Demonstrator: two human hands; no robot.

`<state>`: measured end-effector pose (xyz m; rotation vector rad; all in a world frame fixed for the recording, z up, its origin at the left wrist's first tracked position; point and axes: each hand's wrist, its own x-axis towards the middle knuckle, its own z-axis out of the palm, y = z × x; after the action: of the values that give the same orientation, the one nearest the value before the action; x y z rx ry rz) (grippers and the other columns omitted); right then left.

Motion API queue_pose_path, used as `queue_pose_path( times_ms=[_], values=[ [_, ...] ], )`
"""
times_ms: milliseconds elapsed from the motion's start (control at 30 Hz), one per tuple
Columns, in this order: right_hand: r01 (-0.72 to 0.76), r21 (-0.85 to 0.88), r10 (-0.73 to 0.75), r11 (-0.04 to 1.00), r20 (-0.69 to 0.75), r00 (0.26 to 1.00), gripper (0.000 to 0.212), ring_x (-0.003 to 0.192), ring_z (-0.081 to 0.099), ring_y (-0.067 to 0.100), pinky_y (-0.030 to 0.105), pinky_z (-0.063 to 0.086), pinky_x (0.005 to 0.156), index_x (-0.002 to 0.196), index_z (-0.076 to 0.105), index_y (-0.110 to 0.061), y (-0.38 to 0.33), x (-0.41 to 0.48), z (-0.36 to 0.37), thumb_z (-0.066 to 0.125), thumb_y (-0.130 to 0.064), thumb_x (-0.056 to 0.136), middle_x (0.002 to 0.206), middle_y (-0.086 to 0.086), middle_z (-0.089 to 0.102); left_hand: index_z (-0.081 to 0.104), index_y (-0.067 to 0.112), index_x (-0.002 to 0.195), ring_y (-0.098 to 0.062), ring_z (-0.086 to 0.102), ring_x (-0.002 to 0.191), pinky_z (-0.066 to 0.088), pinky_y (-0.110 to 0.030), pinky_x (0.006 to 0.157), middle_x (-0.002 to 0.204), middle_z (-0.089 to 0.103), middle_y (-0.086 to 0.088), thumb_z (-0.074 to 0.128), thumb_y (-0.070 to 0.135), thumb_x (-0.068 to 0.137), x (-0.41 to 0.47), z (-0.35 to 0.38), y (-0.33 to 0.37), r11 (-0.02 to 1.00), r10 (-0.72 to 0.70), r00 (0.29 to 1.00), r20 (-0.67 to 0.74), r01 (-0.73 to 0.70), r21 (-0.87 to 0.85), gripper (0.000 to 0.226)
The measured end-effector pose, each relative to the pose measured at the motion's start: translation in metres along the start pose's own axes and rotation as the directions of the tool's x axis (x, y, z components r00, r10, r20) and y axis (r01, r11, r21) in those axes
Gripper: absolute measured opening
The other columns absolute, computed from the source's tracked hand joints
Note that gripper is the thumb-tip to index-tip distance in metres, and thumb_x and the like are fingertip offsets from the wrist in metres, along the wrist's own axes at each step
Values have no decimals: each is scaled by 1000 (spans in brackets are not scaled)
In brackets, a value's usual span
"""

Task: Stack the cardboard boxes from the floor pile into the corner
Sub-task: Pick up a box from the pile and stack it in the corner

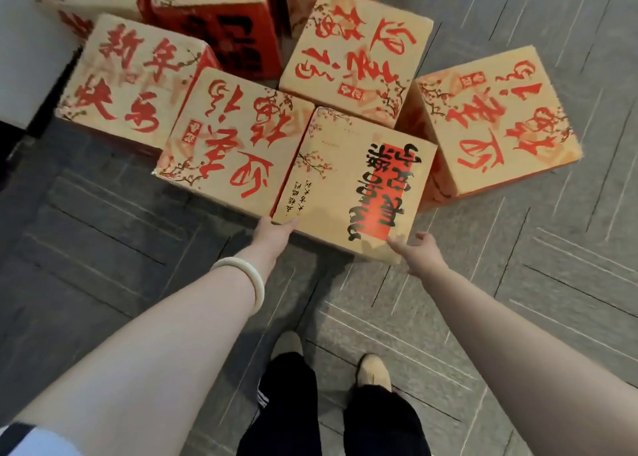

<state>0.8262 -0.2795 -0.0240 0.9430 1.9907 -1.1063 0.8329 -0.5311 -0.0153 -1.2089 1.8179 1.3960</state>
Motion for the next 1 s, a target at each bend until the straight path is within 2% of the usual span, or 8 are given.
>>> queue_pose_path(
  times_ms=[200, 367, 500, 567, 633, 700, 800, 1000],
  values=[
    [-70, 83, 74, 994, -47, 996, 82, 119, 49, 31, 48, 46, 96, 140, 29, -12, 28, 65, 45, 73, -41, 76, 135, 9, 47, 35, 13, 140, -25, 41, 128, 32, -41, 106, 139, 45, -3, 59, 37, 88, 74, 16, -31, 990, -113, 991, -68, 107, -93, 63],
    [-80, 166, 93, 983, -72, 993, 75, 118, 51, 28, 47, 46, 98, 138, 32, -13, 35, 78, 51, 73, -33, 78, 131, 7, 51, 42, 13, 133, -21, 47, 121, 36, -37, 102, 128, 54, 0, 62, 30, 88, 92, 27, -38, 996, -30, 989, -146, 17, -91, 53],
    [-74, 152, 89, 986, -98, 991, 66, 115, 53, 27, 45, 46, 96, 133, 40, -13, 41, 74, 35, 74, -31, 78, 127, 6, 55, 50, 12, 118, -18, 52, 104, 41, -33, 86, 112, 58, 1, 68, 42, 80, 83, 21, -52, 995, 38, 993, -108, -27, 97, 52],
    [-75, 139, 89, 987, -98, 991, 66, 114, 54, 26, 44, 47, 95, 132, 43, -14, 43, 70, 26, 75, -32, 77, 126, 5, 56, 50, 14, 116, -19, 54, 106, 43, -34, 88, 114, 59, 0, 69, 44, 79, 76, 19, -56, 987, 67, 996, -65, -56, 148, 51],
    [-65, 138, 78, 988, -87, 993, 66, 112, 55, 25, 41, 48, 90, 132, 43, -15, 43, 63, 18, 74, -34, 77, 125, 4, 57, 52, 16, 125, -20, 54, 111, 44, -36, 95, 120, 60, 1, 66, 42, 82, 66, 18, -54, 981, 89, 996, -13, -85, 177, 51],
    [-52, 148, 63, 988, -71, 996, 65, 110, 54, 24, 38, 47, 84, 132, 44, -14, 40, 53, 11, 74, -33, 78, 125, 4, 57, 56, 15, 125, -20, 54, 114, 43, -34, 95, 122, 61, 0, 63, 40, 86, 56, 16, -48, 979, 99, 995, 5, -98, 178, 47],
    [-42, 155, 51, 987, -57, 997, 61, 111, 54, 25, 43, 48, 91, 130, 45, -13, 33, 33, 0, 73, -33, 79, 124, 4, 57, 59, 14, 121, -22, 55, 113, 44, -35, 95, 121, 62, -2, 63, 38, 86, 33, 11, -37, 976, 100, 995, -14, -95, 198, 43],
    [21, 218, -15, 976, -29, 999, 63, 112, 55, 24, 39, 45, 85, 130, 47, -20, 11, -23, -43, 72, -42, 77, 122, -1, 59, 42, 8, 129, -17, 49, 110, 38, -31, 91, 120, 54, -2, 66, 36, 84, -24, -4, -3, 991, 98, 995, 27, -100, 89, 58]
  ],
)
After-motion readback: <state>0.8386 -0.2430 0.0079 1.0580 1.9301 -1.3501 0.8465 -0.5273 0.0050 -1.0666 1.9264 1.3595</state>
